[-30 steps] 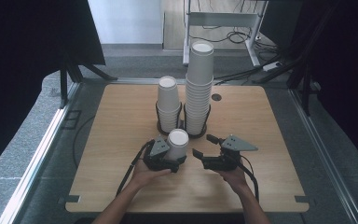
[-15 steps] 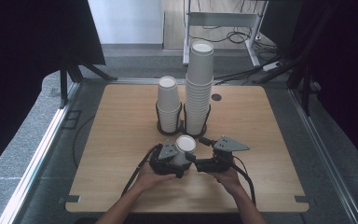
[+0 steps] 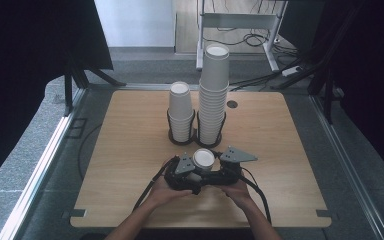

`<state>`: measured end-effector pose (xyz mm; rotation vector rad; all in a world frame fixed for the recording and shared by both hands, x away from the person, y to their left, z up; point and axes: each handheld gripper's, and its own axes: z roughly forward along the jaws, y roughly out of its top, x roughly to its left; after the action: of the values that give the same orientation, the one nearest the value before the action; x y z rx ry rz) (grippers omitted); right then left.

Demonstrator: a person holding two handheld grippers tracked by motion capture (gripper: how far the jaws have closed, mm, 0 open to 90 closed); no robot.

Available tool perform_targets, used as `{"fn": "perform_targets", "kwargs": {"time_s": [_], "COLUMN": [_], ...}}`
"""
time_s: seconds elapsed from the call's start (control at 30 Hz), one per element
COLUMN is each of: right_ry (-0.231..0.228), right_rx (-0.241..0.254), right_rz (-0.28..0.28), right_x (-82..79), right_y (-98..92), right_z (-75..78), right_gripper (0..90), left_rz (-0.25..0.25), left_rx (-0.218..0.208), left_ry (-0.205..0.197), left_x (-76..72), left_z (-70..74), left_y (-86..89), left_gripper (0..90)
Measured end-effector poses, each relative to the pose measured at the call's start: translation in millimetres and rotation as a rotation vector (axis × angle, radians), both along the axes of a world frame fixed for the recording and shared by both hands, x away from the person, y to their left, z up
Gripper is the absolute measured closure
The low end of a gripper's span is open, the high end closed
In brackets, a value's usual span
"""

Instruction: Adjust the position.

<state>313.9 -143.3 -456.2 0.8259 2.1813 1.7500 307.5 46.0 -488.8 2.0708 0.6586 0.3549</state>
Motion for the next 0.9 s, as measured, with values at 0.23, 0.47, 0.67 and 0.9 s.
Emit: {"fn": "perform_targets", "kwargs": {"time_s": [0.23,0.47,0.67,0.9], "right_ry": [0.012,0.048,0.062,0.099], "right_rx": [0.004,0.068,0.121,0.184], "right_rz": [-0.007,0.022,0.011,0.015], "right_x": [0.9,4.4,4.8,6.8], "right_y": [-1.5,-4.8,-7.6,-10.4], "right_z": [0.3,0.3,-0.7,-3.3], "right_gripper": [23.1,23.9,23.9,23.9], "left_rz": [0.009,0.034,0.034,0.030], "left_rx": [-0.001,-0.019,-0.014,-0.026], "left_ry": [0.007,0.008,0.009,0.006], "left_x": [0.6,0.8,1.0,0.5], "left_z": [0.1,3.1,3.3,4.2], "left_y": [-1.7,-3.1,-2.1,-1.4], "left_gripper": [10.8,4.4,5.2,6.4]}}
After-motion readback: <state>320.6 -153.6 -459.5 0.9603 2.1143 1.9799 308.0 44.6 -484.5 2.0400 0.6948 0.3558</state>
